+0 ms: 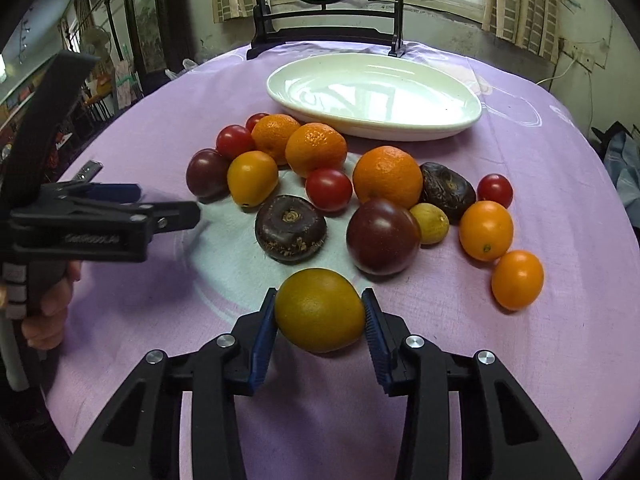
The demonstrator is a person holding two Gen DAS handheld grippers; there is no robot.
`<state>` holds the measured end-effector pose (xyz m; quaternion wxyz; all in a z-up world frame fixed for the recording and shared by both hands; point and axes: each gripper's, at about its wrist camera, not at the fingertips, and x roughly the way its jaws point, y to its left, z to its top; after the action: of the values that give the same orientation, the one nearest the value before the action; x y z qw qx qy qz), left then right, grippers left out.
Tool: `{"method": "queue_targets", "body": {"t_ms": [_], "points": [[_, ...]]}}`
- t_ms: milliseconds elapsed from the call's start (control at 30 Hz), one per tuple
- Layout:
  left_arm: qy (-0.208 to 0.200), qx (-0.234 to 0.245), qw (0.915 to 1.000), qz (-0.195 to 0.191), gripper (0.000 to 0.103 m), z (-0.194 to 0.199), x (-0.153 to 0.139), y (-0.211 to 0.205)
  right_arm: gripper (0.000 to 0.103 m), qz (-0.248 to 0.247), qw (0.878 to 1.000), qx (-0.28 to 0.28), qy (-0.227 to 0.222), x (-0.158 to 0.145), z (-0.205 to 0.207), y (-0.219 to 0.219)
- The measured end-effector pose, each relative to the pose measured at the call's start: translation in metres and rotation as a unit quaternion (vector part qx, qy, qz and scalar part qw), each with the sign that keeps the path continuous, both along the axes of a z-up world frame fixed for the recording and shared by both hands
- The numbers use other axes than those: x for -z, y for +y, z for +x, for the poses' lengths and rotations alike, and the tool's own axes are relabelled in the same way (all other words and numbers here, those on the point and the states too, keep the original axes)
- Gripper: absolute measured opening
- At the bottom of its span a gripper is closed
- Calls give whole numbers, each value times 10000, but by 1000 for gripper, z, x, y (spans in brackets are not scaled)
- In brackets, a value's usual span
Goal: Organize fruits
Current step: 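Grasp the yellow fruit with the right tool while the left tool grasps a dark red tomato, then carry both fruits over the white plate and open both tools to release them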
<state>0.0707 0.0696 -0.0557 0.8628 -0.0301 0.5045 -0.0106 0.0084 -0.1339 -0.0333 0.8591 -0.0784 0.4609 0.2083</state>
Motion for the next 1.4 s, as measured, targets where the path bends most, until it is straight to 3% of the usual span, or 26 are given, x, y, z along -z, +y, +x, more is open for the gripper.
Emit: {"method": "queue_targets", "body": {"t_ms": [100,133,300,400,433,533,600,700,833,1033,1100,1233,1400], "points": [[34,-95,9998,198,90,11,2,-1,42,107,9999,-17,-48,-3,-4,-7],[87,-61,9999,94,87,13,3,-1,42,127,9999,-26,-59,-3,-6,-9],[112,54,9995,277,85,19,4,-12,42,213,9997,3,-87,-5,-9,-17],[52,162,9992,358,76,23,3,-21,42,238,9997,19,-107,-6,-9,-18],[22,197,9991,367,70,23,2,-22,42,246,9996,14,-114,-7,-10,-18],[-125,470,9986,212,38,20,-3,-30,42,275,9995,-10,-127,-8,-13,-19],[-60,517,9985,190,38,18,-5,-31,42,311,9994,-33,-131,-10,-12,-20],[-14,640,9978,-168,38,13,-15,-25,42,407,9989,-71,-227,-22,-9,-22],[-380,826,9955,-276,38,12,-47,-23,42,566,9969,-116,-540,-53,10,-24],[-873,655,9938,-231,38,65,-87,-28,42,343,9938,0,-1061,-75,73,-5],[-889,536,9945,-132,38,93,-86,-30,42,203,9949,133,-978,-66,102,0],[-413,172,9989,-137,38,150,-59,-28,42,81,9976,318,-613,-45,148,7],[-168,189,9995,-206,39,177,-35,-33,43,-176,9989,192,-392,-28,171,21]]}}
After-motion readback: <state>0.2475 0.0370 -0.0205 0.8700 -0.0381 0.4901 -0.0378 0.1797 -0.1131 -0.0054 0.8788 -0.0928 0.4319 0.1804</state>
